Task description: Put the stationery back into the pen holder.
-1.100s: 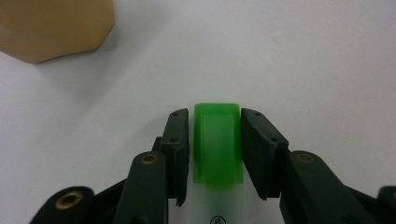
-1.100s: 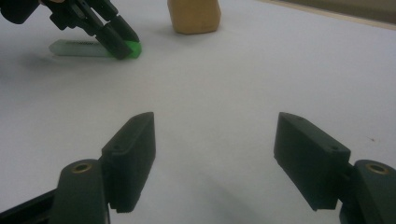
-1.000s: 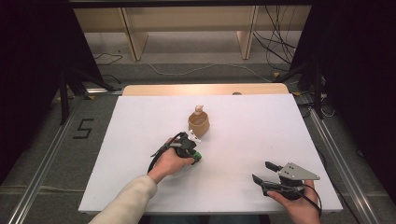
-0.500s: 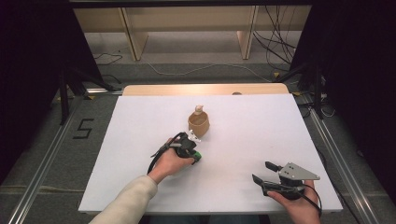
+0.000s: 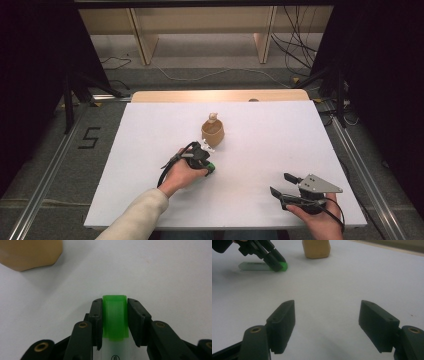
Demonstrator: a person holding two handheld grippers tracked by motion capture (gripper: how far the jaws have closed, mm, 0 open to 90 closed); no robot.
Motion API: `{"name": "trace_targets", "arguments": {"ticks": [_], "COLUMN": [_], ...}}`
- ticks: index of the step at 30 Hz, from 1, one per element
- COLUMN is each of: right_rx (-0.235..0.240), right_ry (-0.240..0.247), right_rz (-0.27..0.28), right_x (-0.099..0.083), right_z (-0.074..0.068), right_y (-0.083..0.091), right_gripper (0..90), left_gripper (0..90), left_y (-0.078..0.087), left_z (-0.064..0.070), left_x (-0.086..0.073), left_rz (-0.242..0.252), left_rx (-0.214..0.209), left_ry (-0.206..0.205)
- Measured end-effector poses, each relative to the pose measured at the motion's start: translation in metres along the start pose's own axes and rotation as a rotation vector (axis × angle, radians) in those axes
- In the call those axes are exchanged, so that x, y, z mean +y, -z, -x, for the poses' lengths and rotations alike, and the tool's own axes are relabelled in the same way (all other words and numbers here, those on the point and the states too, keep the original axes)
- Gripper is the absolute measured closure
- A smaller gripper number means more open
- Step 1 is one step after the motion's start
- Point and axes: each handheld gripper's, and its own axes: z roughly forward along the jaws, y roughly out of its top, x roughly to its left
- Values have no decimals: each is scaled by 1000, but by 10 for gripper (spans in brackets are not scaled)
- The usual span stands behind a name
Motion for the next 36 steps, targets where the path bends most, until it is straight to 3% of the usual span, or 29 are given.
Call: {"name": "trace_targets", "arguments": {"ticks": [2, 3, 10, 14, 36], "right_rx": [0, 0, 1, 1, 1], "right_ry": [1, 1, 0, 1, 2], "right_rz": [-1, 0, 1, 1, 2], "right_x": [0, 0, 0, 0, 0], "right_z": [0, 0, 0, 0, 0], "right_y": [0, 0, 0, 0, 0], "right_gripper": [301, 301, 301, 301, 302], "left_gripper": [670, 670, 670, 670, 671], "left_y": [1, 1, 4, 7, 21], "left_z": [-1, -1, -1, -2, -2], "left_x": [0, 0, 0, 0, 2], "left_rz": [3, 11, 39, 48, 184], "left_rx": [1, -6, -14, -9, 23], "left_ry": [5, 28, 42, 26, 41]}}
